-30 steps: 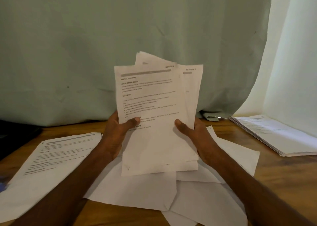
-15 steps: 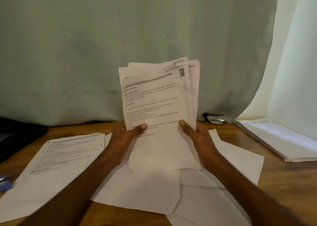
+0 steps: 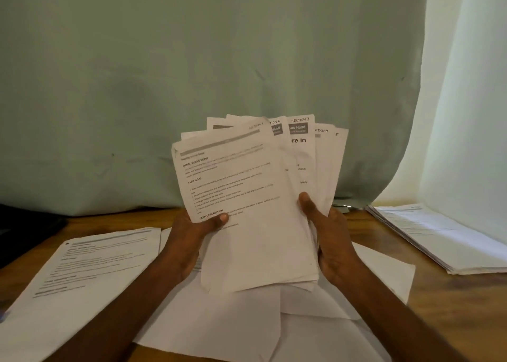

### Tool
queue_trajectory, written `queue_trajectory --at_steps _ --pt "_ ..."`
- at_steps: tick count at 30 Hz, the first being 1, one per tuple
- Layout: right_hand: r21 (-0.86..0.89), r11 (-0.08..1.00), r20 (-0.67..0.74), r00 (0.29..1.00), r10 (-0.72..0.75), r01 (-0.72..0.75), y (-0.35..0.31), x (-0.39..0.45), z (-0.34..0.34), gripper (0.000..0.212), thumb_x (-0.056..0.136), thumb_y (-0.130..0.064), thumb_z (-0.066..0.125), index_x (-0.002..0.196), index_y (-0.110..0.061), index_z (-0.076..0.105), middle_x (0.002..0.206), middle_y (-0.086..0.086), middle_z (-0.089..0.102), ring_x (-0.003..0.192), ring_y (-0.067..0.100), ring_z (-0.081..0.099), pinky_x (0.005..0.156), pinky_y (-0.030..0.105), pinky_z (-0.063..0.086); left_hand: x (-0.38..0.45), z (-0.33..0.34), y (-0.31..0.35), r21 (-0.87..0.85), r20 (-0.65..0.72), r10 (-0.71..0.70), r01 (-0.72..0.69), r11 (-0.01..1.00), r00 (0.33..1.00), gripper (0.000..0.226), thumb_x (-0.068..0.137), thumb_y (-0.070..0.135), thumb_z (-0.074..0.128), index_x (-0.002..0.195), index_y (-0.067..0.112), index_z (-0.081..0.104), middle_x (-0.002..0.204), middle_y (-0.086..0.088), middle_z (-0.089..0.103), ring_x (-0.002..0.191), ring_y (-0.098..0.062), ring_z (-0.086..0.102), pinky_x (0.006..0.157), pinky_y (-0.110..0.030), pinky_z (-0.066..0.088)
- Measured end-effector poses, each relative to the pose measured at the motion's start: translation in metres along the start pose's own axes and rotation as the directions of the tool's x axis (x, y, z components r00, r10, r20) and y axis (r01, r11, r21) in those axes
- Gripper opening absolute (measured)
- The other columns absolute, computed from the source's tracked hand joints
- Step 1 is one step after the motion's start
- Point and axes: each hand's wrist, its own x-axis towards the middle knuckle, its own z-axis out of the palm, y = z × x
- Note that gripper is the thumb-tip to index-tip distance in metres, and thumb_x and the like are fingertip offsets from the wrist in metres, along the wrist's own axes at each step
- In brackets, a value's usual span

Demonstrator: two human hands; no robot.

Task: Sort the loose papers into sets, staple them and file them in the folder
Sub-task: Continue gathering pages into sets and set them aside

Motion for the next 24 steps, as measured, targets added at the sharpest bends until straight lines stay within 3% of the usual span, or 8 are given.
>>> queue_trajectory --at_steps 3,8,11,13,17,19,21,24 --pt "0.023 1.0 0.009 1.0 0.009 -0.009 -0.002 0.0 0.001 0.048 0.083 -0.046 0.071 0.124 -0.021 0.068 0.116 0.003 0.076 0.105 0.027 0.074 0.089 0.049 0.06 0.003 -0.005 0.008 0.002 -0.069 0.0 0.0 1.0 0.998 0.059 0.073 0.015 0.084 0.128 0.026 0.067 0.122 0.008 0.075 0.111 -0.006 0.07 0.092 -0.024 0.055" --pt "-0.15 0.981 0.011 0.992 -0.124 0.125 -0.01 -0.009 0.01 0.048 0.067 -0.05 0.079 0.11 -0.03 0.075 0.107 -0.007 0.078 0.099 0.016 0.075 0.082 0.034 0.063 -0.006 -0.015 0.028 0.036 -0.026 0.012 -0.011 0.999 1.0 0.054 0.075 0.014 0.082 0.125 0.028 0.068 0.123 0.007 0.075 0.114 -0.007 0.069 0.087 -0.018 0.056" --pt "-0.149 0.979 0.076 0.989 -0.128 0.138 -0.013 -0.012 0.022 0.032 0.082 -0.035 0.078 0.111 -0.025 0.076 0.11 -0.001 0.078 0.102 0.021 0.075 0.088 0.04 0.06 -0.021 -0.026 0.043 0.098 0.043 0.002 -0.006 0.995 0.999 0.054 0.073 0.013 0.085 0.124 0.028 0.072 0.126 0.003 0.074 0.117 -0.01 0.069 0.084 -0.016 0.056" --pt "-0.16 0.98 0.147 0.985 -0.092 0.115 -0.014 -0.017 0.04 0.016 0.092 -0.03 0.072 0.106 -0.027 0.079 0.109 0.001 0.078 0.101 0.022 0.075 0.084 0.038 0.061 -0.03 -0.046 0.057 0.125 0.001 0.014 -0.014 0.992 1.0 0.057 0.07 0.013 0.087 0.123 0.027 0.073 0.126 0.002 0.074 0.117 -0.01 0.069 0.086 -0.018 0.056" --pt "-0.338 0.927 0.287 0.956 -0.061 0.161 -0.013 -0.031 0.094 0.033 0.1 -0.048 0.059 0.095 -0.019 0.075 0.089 -0.001 0.078 0.08 0.016 0.075 0.057 0.023 0.055 -0.041 -0.109 0.088 0.126 -0.306 0.067 -0.029 0.992 0.95 0.058 0.077 0.002 0.082 0.131 0.018 0.067 0.127 0.001 0.073 0.115 -0.013 0.069 0.098 -0.031 0.056" --pt "-0.41 0.9 0.31 0.951 -0.013 0.146 -0.003 -0.034 0.121 0.025 0.101 -0.038 0.061 0.094 -0.017 0.074 0.086 -0.001 0.078 0.076 0.018 0.076 0.051 0.023 0.05 -0.047 -0.146 0.1 0.107 -0.468 0.085 -0.039 0.994 0.879 0.053 0.083 0.001 0.08 0.132 0.016 0.065 0.129 -0.002 0.071 0.118 -0.018 0.068 0.104 -0.039 0.052" --pt "-0.502 0.857 0.313 0.948 0.056 0.116 0.012 -0.038 0.145 0.013 0.095 -0.021 0.064 0.088 -0.019 0.074 0.083 -0.001 0.078 0.074 0.018 0.076 0.055 0.026 0.049 -0.054 -0.18 0.106 0.093 -0.589 0.082 -0.033 0.995 0.804 0.051 0.087 0.005 0.079 0.134 0.014 0.064 0.129 -0.003 0.071 0.119 -0.022 0.066 0.104 -0.044 0.053" --pt "-0.661 0.741 0.311 0.943 0.121 0.122 0.04 -0.041 0.176 0.014 0.089 -0.013 0.064 0.08 -0.019 0.074 0.085 0.0 0.077 0.083 0.024 0.074 0.071 0.035 0.057 -0.063 -0.214 0.107 0.075 -0.728 0.041 0.02 0.997 0.684 0.033 0.084 0.018 0.085 0.113 0.026 0.071 0.103 0.01 0.076 0.095 -0.011 0.069 0.087 -0.04 0.056"
